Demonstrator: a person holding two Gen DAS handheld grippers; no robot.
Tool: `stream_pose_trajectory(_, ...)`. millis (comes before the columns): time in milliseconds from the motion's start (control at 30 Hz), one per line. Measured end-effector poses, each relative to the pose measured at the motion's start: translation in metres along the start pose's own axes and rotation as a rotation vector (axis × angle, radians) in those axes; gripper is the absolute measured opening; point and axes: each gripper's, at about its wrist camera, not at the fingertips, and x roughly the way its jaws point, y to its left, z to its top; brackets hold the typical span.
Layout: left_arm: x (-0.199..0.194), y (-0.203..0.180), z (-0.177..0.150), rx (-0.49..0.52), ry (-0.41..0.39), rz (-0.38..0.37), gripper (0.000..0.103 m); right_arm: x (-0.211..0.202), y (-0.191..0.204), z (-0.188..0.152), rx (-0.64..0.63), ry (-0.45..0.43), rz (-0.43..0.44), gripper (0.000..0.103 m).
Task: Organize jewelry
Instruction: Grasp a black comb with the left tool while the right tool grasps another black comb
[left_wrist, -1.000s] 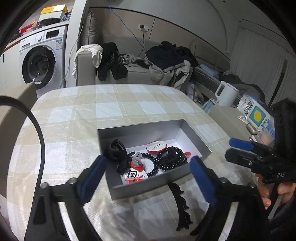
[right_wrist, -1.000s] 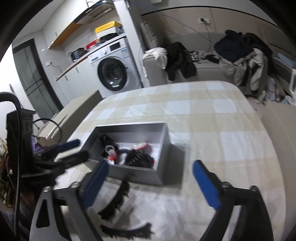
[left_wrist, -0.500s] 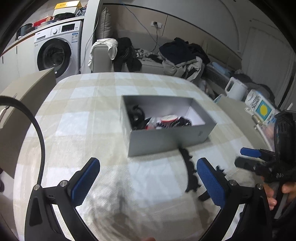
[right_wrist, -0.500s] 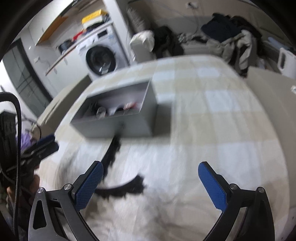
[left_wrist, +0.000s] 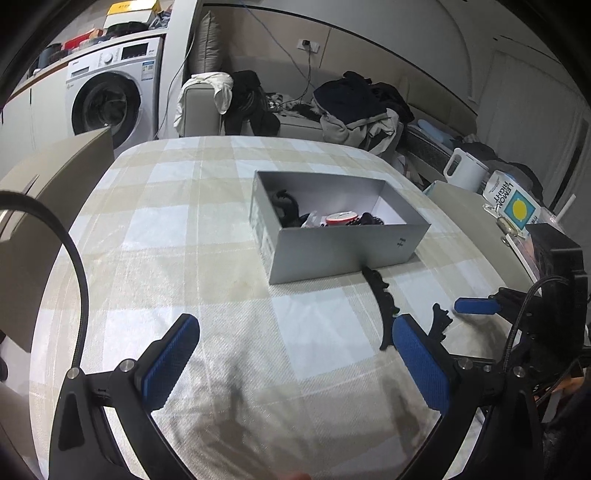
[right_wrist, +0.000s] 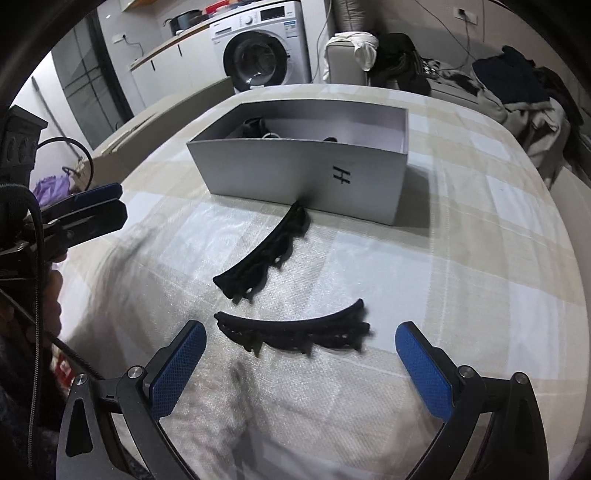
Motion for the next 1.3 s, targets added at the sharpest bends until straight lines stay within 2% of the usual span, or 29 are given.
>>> stream_pose_trajectory(233, 0.003, 0.011, -0.003, -0.049, 0.018, 0.0, 0.102, 0.011, 0.012, 0.001, -0.043, 0.014, -0.033, 0.103)
stream_pose_trajectory(500, 0.005, 0.013, -0.004, -0.057, 0.032, 0.003, 0.102, 0.021, 0.019, 0.003, -0.076, 0.015, -0.089, 0.101)
stream_pose_trajectory(600, 0.007, 0.013, -0.005, -0.06, 0.038, -0.002, 0.102, 0.019, 0.019, 0.002, -0.074, -0.001, -0.104, 0.092)
stream_pose_trajectory(867, 0.014, 0.007, -0.002, -0.046, 0.061, -0.01, 0.102, 0.001, -0.004, -0.003, 0.005, -0.045, -0.063, 0.091)
stream_pose_trajectory(1033, 0.026, -0.01, 0.0, 0.006, 0.081, -0.005, 0.102, -0.014, -0.03, -0.004, 0.107, -0.094, -0.027, 0.091)
stream_pose_trajectory(1167, 0.033, -0.029, 0.001, 0.08, 0.078, -0.025, 0.102, -0.022, -0.045, -0.003, 0.153, -0.121, -0.042, 0.091)
stream_pose_trajectory(1300, 0.042, -0.041, 0.002, 0.099, 0.103, -0.064, 0.101, -0.026, -0.055, -0.004, 0.188, -0.137, -0.054, 0.091)
